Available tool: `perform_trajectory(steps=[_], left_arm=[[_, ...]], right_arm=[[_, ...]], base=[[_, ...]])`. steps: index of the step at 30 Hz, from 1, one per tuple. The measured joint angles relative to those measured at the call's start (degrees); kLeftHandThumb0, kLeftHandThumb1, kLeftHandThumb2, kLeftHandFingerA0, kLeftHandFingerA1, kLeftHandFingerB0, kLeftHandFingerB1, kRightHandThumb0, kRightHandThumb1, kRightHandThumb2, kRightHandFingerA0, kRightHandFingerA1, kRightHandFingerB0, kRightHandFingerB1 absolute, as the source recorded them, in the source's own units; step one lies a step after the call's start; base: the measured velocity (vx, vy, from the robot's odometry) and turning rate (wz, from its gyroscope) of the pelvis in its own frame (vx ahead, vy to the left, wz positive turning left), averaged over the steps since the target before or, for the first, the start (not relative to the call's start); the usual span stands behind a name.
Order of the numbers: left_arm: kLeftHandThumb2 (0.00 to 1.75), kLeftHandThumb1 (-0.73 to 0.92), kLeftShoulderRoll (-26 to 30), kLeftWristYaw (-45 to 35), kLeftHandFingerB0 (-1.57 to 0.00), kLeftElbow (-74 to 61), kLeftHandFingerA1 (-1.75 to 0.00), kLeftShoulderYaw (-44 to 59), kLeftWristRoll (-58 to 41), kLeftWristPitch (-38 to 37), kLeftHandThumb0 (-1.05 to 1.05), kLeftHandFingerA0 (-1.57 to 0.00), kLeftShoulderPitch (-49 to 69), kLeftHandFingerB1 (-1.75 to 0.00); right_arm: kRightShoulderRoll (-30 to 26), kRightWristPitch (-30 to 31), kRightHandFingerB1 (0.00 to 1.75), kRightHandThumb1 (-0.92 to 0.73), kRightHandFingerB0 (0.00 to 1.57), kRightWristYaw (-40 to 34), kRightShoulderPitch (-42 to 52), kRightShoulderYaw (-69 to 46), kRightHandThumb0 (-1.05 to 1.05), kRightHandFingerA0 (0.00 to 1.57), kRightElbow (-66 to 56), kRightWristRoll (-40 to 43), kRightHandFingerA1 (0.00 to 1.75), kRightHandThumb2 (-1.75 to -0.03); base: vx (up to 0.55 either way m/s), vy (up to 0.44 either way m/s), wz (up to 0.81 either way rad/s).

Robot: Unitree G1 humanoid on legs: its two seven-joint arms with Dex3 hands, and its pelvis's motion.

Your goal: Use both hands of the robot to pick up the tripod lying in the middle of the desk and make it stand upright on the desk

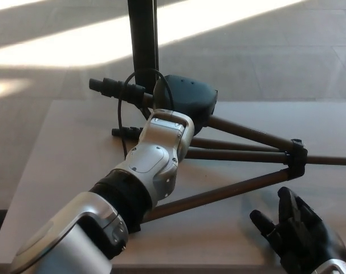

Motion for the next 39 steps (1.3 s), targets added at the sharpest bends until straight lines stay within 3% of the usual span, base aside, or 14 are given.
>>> perform_trajectory(steps=[4,8,9,11,12,14,16,17,18,30,31,32,33,39], left_arm=[[0.7,0.8,0.05,0.01,-0.76,-0.05,-1.25,0.1,-0.13,-0.33,-0.37,-0.84,0.0,-0.78],[0.67,0.77,0.08,0.01,-0.78,-0.05,-1.32,0.44,-0.44,-1.05,-0.35,-0.82,0.0,-0.97],[0.69,0.73,0.08,0.01,-0.78,-0.05,-1.68,0.57,-0.49,-1.33,-0.34,-0.86,-0.01,-1.36],[0.67,0.73,0.08,0.04,-0.78,-0.05,-1.71,0.87,-0.55,-1.59,-0.37,-0.91,-0.01,-1.31],[0.97,0.54,0.08,0.05,-0.93,-0.05,-1.36,0.98,-0.58,-1.72,-0.42,-1.19,-0.01,-1.15],[0.7,0.65,0.07,0.08,-0.77,-0.06,-1.75,1.24,-0.6,-1.96,-0.29,-0.89,-0.03,-1.24],[0.75,0.62,0.08,0.2,-0.78,-0.11,-1.71,1.61,-0.6,-2.16,-0.27,-0.89,-0.09,-1.27],[0.77,0.58,0.15,0.21,-0.59,-0.11,-1.71,1.76,-0.6,-2.28,-0.25,-0.91,-0.15,-0.85],[0.77,0.6,0.23,0.24,-0.65,-0.11,-1.69,1.94,-0.6,-2.46,-0.24,-0.88,-0.27,-0.84],[0.75,0.65,1.25,0.32,-0.72,-0.02,-1.68,3.29,-0.78,-4.53,-0.25,-0.94,-3.47,-1.33],[1.0,0.53,1.17,0.32,-0.9,-0.03,-1.31,4.17,-1.12,-4.68,-0.36,-1.15,-3.6,-1.12],[0.69,0.7,1.09,0.34,-0.73,-0.02,-1.68,4.69,-1.39,-4.74,-0.32,-0.87,-3.72,-1.4],[0.75,0.68,1.0,0.34,-0.73,-0.02,-1.67,5.2,-1.65,-4.76,-0.3,-0.88,-3.83,-1.37],[0.82,0.64,0.34,0.35,-0.74,-0.05,-1.65,7.27,-2.18,-4.89,-0.25,-0.86,-4.84,-1.33]], right_arm=[[0.0,-0.15,0.51,-0.68,0.25,-0.89,-0.24,0.85,-0.56,0.11,0.08,1.15,0.86,-0.6],[0.0,-0.21,0.53,-0.68,0.24,-1.57,-0.51,1.89,-0.54,0.11,0.54,2.23,0.85,-0.6],[0.0,-0.28,0.5,-0.71,0.19,-1.73,-0.64,2.24,-0.56,0.1,0.77,2.75,0.76,-0.6],[0.0,-0.35,0.51,-0.71,0.18,-1.91,-0.95,2.69,-0.57,0.06,1.3,3.57,0.83,-0.61],[0.0,-0.39,0.53,-0.7,0.18,-2.01,-1.16,2.88,-0.6,0.02,1.62,4.0,0.84,-0.6],[0.0,-0.43,0.54,-0.53,0.1,-2.11,-1.74,3.09,-0.65,0.04,2.45,4.74,0.64,-0.86],[0.0,-0.43,0.53,-0.52,0.1,-2.15,-2.36,3.16,-0.64,0.02,3.35,5.62,0.6,-0.85],[0.0,-0.46,0.47,-0.68,0.13,-2.14,-2.72,3.17,-0.59,0.0,3.88,6.16,0.53,-0.61],[0.0,-0.52,0.48,-0.67,0.16,-2.12,-3.01,3.18,-0.58,0.0,4.39,6.65,0.54,-0.6],[-0.01,-2.01,0.52,-0.5,0.1,-2.08,-4.18,3.21,-0.63,0.0,7.73,11.21,0.5,-0.86],[0.0,-2.24,0.51,-0.5,0.09,-2.09,-4.29,3.24,-0.63,0.0,8.0,11.72,0.49,-0.86],[-0.01,-2.41,0.51,-0.49,0.1,-2.09,-4.36,3.28,-0.63,0.0,8.15,12.03,0.47,-0.86],[-0.01,-2.54,0.42,-0.68,0.13,-2.1,-4.42,3.32,-0.6,0.0,8.31,12.35,0.47,-0.61],[-0.01,-3.46,0.44,-0.47,0.07,-2.3,-4.93,3.55,-0.65,0.0,9.42,13.72,0.45,-0.84]], base=[[0.0,0.0,0.0],[0.0,0.0,0.0],[0.0,0.0,0.0],[0.0,0.0,0.0],[0.0,0.0,0.0],[0.0,0.0,0.0],[0.0,0.0,0.0],[0.0,0.0,0.0],[0.0,0.0,0.0],[0.0,0.0,0.0],[0.0,0.0,0.0],[0.0,0.0,0.0],[0.0,0.0,0.0],[0.0,0.0,0.0]])
